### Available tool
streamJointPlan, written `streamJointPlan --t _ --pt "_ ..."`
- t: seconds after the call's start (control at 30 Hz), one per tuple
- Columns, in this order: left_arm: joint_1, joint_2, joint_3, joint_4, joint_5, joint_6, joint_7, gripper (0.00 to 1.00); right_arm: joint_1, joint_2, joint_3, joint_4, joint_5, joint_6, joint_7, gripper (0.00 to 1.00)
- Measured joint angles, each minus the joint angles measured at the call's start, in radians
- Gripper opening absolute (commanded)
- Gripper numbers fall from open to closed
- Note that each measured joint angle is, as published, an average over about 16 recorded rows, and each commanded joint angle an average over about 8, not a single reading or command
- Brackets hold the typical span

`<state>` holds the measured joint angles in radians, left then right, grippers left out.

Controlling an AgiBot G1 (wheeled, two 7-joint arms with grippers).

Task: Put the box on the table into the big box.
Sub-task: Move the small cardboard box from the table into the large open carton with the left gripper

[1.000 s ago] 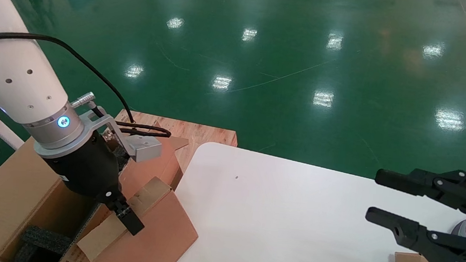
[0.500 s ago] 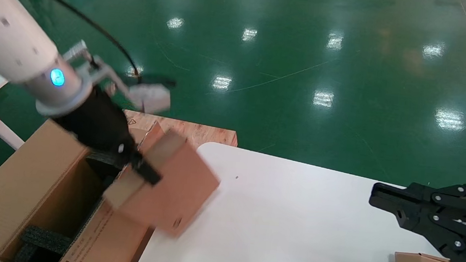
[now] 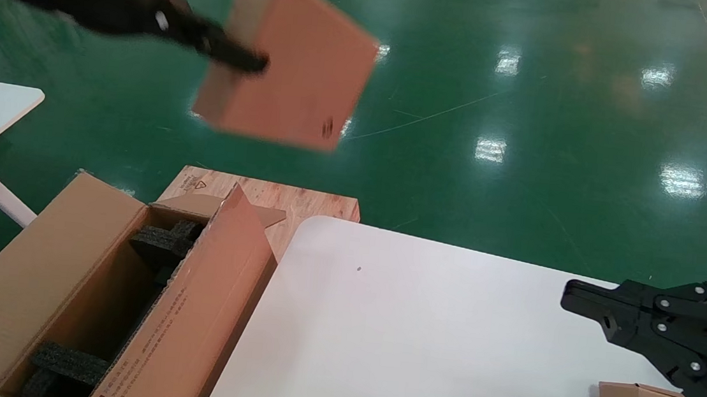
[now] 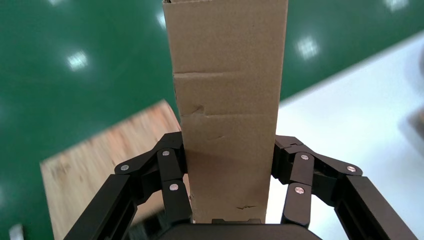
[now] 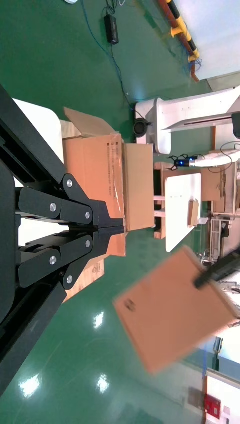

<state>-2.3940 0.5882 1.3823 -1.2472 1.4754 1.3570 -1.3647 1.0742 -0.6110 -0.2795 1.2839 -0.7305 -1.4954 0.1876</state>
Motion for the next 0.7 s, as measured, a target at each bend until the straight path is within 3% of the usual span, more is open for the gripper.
streamJointPlan --t 0.33,0.7 --pt "-0.06 -0.059 -0.027 0.047 0.088 -0.022 0.094 0.0 0.0 0.0 0.0 0.0 0.0 0.0 0.0 1.0" --pt "-0.153 -0.063 0.089 0.138 0.196 0.068 0.209 0.0 0.0 0.0 0.0 0.0 0.0 0.0 0.0 1.0"
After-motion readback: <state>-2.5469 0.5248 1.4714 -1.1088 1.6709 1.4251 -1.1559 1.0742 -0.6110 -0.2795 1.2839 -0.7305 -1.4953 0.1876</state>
